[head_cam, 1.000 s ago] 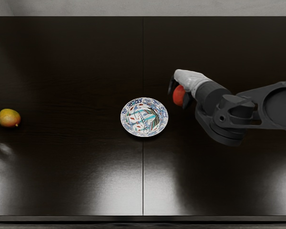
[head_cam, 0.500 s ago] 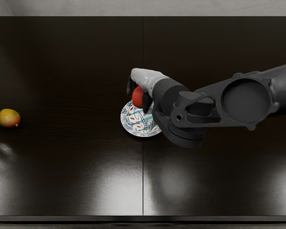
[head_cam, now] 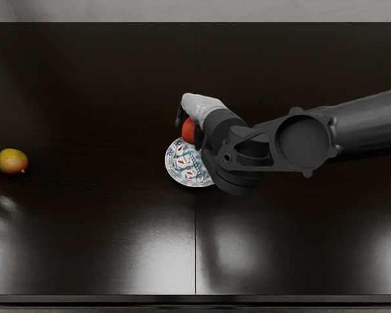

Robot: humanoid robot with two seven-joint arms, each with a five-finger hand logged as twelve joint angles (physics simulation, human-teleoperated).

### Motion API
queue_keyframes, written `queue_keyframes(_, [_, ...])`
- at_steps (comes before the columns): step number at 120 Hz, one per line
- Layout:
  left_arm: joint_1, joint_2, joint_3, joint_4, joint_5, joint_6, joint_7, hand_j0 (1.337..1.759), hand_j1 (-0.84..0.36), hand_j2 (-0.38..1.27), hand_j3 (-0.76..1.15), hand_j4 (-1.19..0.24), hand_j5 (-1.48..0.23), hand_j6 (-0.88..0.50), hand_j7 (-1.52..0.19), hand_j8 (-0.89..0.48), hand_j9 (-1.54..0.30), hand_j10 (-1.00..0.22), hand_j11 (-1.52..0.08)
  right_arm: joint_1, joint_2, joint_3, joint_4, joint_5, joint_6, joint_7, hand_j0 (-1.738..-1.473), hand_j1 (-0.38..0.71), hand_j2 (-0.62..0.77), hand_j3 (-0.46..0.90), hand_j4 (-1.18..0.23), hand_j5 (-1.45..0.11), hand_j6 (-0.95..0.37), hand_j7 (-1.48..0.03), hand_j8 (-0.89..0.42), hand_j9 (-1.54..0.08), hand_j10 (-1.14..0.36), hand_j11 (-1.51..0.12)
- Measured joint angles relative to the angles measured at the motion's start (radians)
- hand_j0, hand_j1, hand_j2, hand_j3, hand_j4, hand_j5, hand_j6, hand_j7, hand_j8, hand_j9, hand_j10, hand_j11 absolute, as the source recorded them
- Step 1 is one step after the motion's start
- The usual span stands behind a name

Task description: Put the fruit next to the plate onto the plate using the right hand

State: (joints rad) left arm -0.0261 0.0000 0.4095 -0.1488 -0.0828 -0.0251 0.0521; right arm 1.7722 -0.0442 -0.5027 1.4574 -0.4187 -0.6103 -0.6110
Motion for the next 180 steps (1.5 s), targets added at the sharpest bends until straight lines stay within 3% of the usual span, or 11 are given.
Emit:
queue_keyframes(35, [0.000, 0.000, 0.000, 0.000, 0.000, 0.000, 0.000, 1.658, 0.07, 0.05, 0.00, -0.23, -0.30, -0.23, -0.30, -0.23, -0.30, -0.23, -0.30, -0.047, -0.004, -0.031, -0.010, -0.020, 0.000, 0.000, -1.654, 0.25, 0.22, 0.00, -0.65, -0.84, -0.49, -0.84, -0.41, -0.85, -0.59, -0.84])
queue_keyframes(55, [0.000, 0.000, 0.000, 0.000, 0.000, 0.000, 0.000, 1.658, 0.07, 0.05, 0.00, -0.23, -0.30, -0.23, -0.30, -0.23, -0.30, -0.23, -0.30, -0.027, 0.002, -0.025, -0.014, -0.011, -0.001, 0.000, -1.656, -0.04, 0.10, 0.00, -0.32, -0.42, -0.25, -0.42, -0.22, -0.42, -0.30, -0.42])
queue_keyframes(76, [0.000, 0.000, 0.000, 0.000, 0.000, 0.000, 0.000, 1.658, 0.07, 0.05, 0.00, -0.23, -0.30, -0.23, -0.30, -0.23, -0.30, -0.23, -0.30, -0.007, -0.002, -0.022, 0.000, -0.007, -0.001, 0.000, -1.657, -0.20, 0.04, 0.00, -0.16, -0.20, -0.13, -0.20, -0.11, -0.20, -0.15, -0.20])
queue_keyframes(110, [0.000, 0.000, 0.000, 0.000, 0.000, 0.000, 0.000, 1.658, 0.07, 0.05, 0.00, -0.23, -0.30, -0.23, -0.30, -0.23, -0.30, -0.23, -0.30, -0.009, -0.211, 0.161, 0.167, 0.011, -0.001, 0.000, -1.658, -0.28, 0.01, 0.00, -0.06, -0.08, -0.06, -0.08, -0.05, -0.08, -0.06, -0.08])
queue_keyframes(128, [0.000, 0.000, -0.001, 0.000, 0.000, 0.000, 0.000, 1.658, 0.07, 0.05, 0.00, -0.23, -0.30, -0.23, -0.30, -0.23, -0.30, -0.23, -0.30, -0.039, -0.269, 0.267, 0.200, 0.033, -0.001, 0.000, -1.658, -0.30, 0.00, 0.00, -0.05, -0.06, -0.05, -0.06, -0.04, -0.06, -0.05, -0.06])
queue_keyframes(145, [0.007, 0.000, -0.001, 0.000, 0.000, 0.000, 0.000, 1.658, 0.07, 0.05, 0.00, -0.23, -0.30, -0.23, -0.30, -0.23, -0.30, -0.23, -0.30, -0.125, -0.287, 0.444, 0.199, 0.066, -0.001, 0.000, -1.658, -0.30, 0.00, 0.00, -0.04, -0.05, -0.04, -0.05, -0.04, -0.05, -0.04, -0.05])
queue_keyframes(162, [0.005, 0.000, 0.000, 0.000, 0.000, 0.000, 0.000, 1.658, 0.07, 0.05, 0.00, -0.23, -0.30, -0.23, -0.30, -0.23, -0.30, -0.23, -0.30, -0.312, -0.296, 0.719, 0.158, 0.113, 0.067, 0.000, -1.658, -0.31, 0.00, 0.00, -0.04, -0.05, -0.04, -0.05, -0.04, -0.05, -0.04, -0.05])
queue_keyframes(180, [0.005, 0.000, 0.001, 0.000, 0.000, 0.000, 0.000, 1.658, 0.07, 0.05, 0.00, -0.23, -0.30, -0.23, -0.30, -0.23, -0.30, -0.23, -0.30, -0.503, -0.313, 0.962, 0.135, 0.168, 0.300, 0.000, -1.658, -0.31, -0.01, 0.00, -0.03, -0.05, -0.03, -0.05, -0.03, -0.05, -0.03, -0.05])
